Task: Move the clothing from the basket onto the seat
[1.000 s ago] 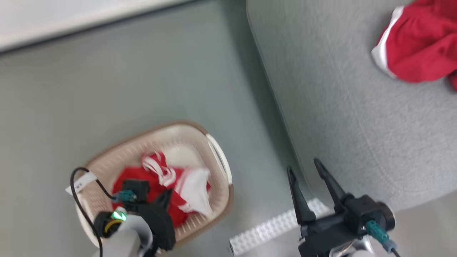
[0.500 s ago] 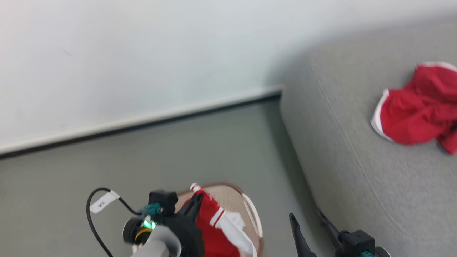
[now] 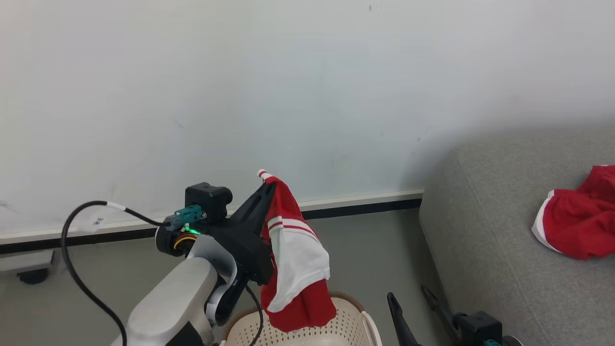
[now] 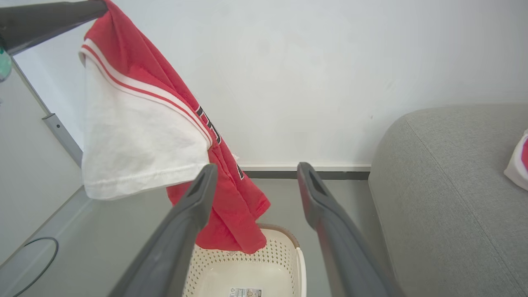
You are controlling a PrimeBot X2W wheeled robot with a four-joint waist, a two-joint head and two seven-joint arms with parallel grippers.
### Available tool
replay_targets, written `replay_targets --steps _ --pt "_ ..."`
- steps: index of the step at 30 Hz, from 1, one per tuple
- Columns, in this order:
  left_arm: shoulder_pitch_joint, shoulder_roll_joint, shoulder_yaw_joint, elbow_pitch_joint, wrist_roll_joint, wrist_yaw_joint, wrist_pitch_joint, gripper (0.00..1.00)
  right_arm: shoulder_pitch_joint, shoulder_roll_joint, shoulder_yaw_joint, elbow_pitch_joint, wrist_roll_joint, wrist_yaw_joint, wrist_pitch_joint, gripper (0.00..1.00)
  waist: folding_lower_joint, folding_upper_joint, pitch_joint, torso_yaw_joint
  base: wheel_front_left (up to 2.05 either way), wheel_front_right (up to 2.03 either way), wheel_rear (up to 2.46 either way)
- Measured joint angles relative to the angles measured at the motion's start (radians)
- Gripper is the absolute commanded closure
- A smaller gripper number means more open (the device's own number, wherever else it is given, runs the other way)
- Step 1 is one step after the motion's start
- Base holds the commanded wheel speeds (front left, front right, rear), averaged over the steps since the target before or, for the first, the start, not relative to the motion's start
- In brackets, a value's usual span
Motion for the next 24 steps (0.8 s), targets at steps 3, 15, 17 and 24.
replay_targets --steps 3,15,17,24 --pt "-0.014 0.011 0.002 -0.031 0.0 0.0 0.013 1.0 0.001 0.0 0.003 0.001 0.0 0.0 0.004 0.0 0.0001 0.0001 -0.017 0.014 0.0 0.0 0.0" --pt "-0.092 0.017 0.006 -0.089 -0.027 -0.037 0.065 1.0 -0.006 0.0 0.048 0.024 0.018 0.0 0.036 0.0 0.0002 0.0002 -0.023 0.023 0.0 0.0 0.0" --pt "-0.093 0.017 0.002 -0.095 -0.03 -0.047 0.073 1.0 -0.014 -0.002 0.057 0.029 0.02 0.0 0.041 0.0 0.0003 0.0002 -0.022 0.022 0.0 0.0 0.0" --pt "-0.107 0.012 -0.016 -0.106 -0.038 -0.078 0.088 1.0 -0.037 -0.016 0.077 0.039 0.036 0.0 0.055 0.0 0.0003 0.0002 -0.022 0.024 0.0 0.0 0.0"
